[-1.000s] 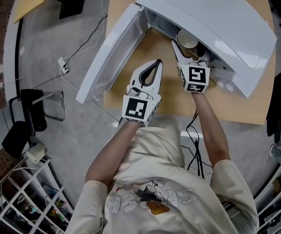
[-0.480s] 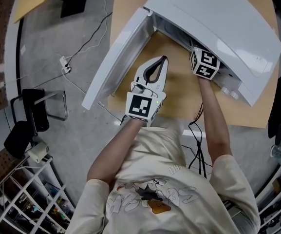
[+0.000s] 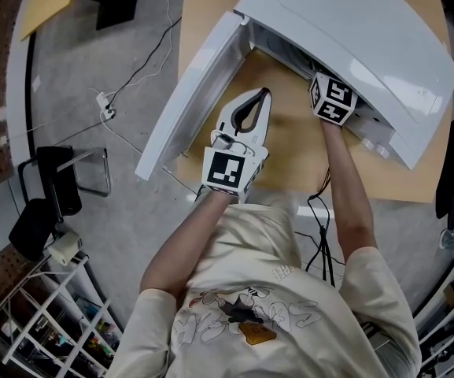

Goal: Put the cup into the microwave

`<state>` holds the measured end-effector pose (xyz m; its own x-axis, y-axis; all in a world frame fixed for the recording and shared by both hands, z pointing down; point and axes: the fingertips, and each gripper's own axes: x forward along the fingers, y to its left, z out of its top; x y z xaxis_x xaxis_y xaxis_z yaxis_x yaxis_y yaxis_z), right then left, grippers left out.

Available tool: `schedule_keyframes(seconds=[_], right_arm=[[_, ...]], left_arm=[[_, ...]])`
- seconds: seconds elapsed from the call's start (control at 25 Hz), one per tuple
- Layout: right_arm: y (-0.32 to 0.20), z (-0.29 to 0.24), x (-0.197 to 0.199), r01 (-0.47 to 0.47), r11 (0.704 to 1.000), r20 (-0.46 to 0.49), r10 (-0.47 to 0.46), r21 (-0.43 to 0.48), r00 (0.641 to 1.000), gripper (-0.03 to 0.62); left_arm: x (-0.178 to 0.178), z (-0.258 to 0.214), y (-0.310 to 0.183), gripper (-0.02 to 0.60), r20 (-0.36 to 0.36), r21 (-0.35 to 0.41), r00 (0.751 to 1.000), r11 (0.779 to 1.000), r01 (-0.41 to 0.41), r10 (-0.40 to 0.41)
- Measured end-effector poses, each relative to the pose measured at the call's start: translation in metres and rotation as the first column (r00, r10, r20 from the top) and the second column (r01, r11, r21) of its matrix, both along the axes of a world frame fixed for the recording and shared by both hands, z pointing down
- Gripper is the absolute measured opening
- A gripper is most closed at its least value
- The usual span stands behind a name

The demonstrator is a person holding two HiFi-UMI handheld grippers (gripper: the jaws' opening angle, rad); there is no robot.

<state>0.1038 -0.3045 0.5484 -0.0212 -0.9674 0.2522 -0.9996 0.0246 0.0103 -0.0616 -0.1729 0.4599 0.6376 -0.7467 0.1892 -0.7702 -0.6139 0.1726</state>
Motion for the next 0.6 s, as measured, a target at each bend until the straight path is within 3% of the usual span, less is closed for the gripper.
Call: schedule_keyframes(seconds=[0.08, 0.6], right_arm=[[0.001, -0.001, 0.000, 0.005, 1.000, -0.007, -0.005, 0.006, 1.000, 0.462], [0.037, -0.037, -0.015, 0.015, 0.997, -0.033, -0.013, 0.070, 0.999, 0.479]], left_arm=[[0.001, 0.001, 0.003, 0.002, 0.003, -0.002, 1.000, 1.000, -0.007, 0.007], [0.003, -0.015, 0.017, 0.002, -0.027, 0.024, 0.999, 0.999, -0.022, 0.023]])
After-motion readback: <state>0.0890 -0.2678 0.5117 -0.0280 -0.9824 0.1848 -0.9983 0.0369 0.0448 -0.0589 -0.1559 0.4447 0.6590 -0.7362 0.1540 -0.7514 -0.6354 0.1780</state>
